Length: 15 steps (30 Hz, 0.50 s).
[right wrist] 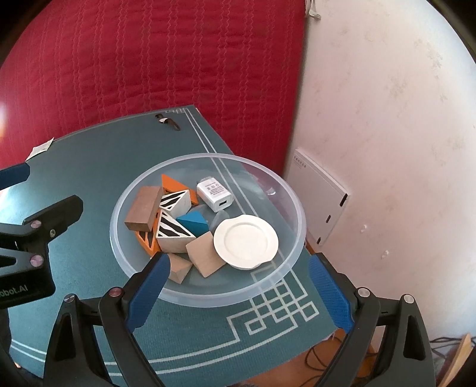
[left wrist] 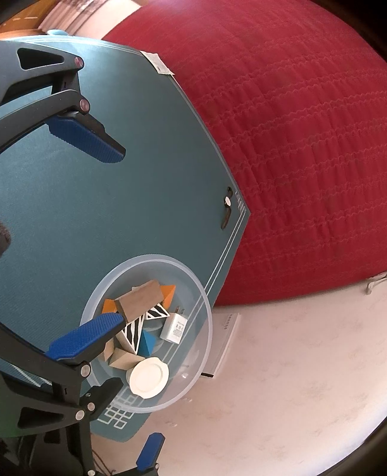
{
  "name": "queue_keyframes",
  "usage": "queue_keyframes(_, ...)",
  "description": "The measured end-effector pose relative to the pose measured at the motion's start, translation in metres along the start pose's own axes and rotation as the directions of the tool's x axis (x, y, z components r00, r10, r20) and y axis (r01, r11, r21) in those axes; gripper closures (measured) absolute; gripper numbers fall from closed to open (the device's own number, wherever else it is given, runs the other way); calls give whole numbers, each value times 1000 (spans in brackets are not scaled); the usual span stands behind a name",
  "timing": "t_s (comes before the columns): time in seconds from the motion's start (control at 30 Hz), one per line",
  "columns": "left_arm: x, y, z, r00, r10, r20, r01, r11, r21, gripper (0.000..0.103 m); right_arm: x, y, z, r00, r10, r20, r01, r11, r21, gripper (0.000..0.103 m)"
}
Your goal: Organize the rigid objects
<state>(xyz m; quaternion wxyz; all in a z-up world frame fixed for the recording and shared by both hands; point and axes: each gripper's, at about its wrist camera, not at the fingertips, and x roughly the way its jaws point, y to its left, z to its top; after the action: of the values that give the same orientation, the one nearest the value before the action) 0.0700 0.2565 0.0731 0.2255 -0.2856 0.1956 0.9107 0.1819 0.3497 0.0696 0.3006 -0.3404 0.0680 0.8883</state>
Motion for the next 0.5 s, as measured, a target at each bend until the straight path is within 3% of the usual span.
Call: queue_keyframes(0.5,2,-7,-1,1000,-10,-12,10,1000,23,0,5,1,-1,1000,-13,-17,13,1000,-11,8)
